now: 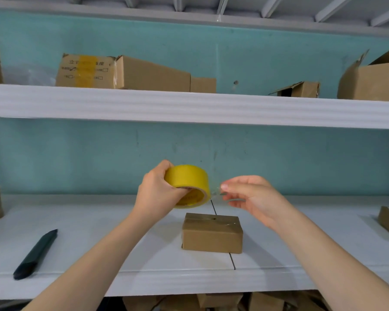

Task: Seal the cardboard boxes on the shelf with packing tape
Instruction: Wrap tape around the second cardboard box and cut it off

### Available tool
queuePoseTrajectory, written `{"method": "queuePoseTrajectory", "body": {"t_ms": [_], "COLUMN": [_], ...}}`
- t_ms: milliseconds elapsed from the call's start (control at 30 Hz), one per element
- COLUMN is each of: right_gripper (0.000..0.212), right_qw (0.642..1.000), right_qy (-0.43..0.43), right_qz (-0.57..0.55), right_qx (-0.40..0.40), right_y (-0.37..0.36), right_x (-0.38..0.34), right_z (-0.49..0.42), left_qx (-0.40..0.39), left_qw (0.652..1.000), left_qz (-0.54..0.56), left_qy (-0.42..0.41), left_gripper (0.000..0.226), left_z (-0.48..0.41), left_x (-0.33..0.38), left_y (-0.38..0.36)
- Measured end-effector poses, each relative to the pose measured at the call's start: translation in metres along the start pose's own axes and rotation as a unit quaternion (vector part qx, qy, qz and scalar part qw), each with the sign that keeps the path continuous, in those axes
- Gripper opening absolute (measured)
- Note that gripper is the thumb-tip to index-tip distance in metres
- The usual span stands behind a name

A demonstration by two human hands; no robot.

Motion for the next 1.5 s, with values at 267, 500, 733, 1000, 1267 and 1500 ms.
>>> {"method": "queuePoseTrajectory", "body": {"t_ms": [267, 500, 733, 1000, 1267, 1500], "right_gripper": [0.015, 0.015, 0.022, 0.02, 0.023, 0.027], "right_qw": [0.996, 0.997, 0.993, 0.995, 0.998, 0.982], "right_qy": [-0.03, -0.066, -0.108, -0.086, -0.028, -0.057], "right_qz": [-0.07, -0.004, 0.034, -0.051, 0.051, -0.181], "right_qx": [0.041, 0.033, 0.016, 0.012, 0.028, -0.009], "right_y": [-0.001, -0.006, -0.008, -0.004, 0.016, 0.004], "right_x": [0.005, 0.011, 0.016, 0.016, 0.009, -0.003], "right_z": [-0.007, -0.01, -0.012, -0.016, -0.01, -0.012], "left_qx": [-0.005, 0.015, 0.044, 0.043, -0.256, -0.39], "left_qw": [1.0, 0.995, 0.97, 0.9, 0.939, 0.765], "left_qz": [-0.011, -0.1, -0.21, -0.323, 0.23, 0.485], "left_qy": [-0.004, -0.025, -0.118, -0.291, -0.005, 0.166], "left_gripper": [0.034, 0.031, 0.029, 0.044, 0.045, 0.066], "left_z": [0.003, 0.01, 0.012, 0.004, -0.008, 0.01], "left_x": [0.006, 0.009, 0.017, 0.022, -0.011, -0.037], "left_y": [0.001, 0.003, 0.003, 0.013, 0.02, -0.006]}}
Point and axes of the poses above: each hand's wrist, its own z-axis away from the middle knuckle, its own y-axis out of the back of the hand, x = y × z, the point moved 2 cm from there along -z, towards the middle knuckle, and after that the axes turned 2 degrees about -z, right-handed, at the moved point
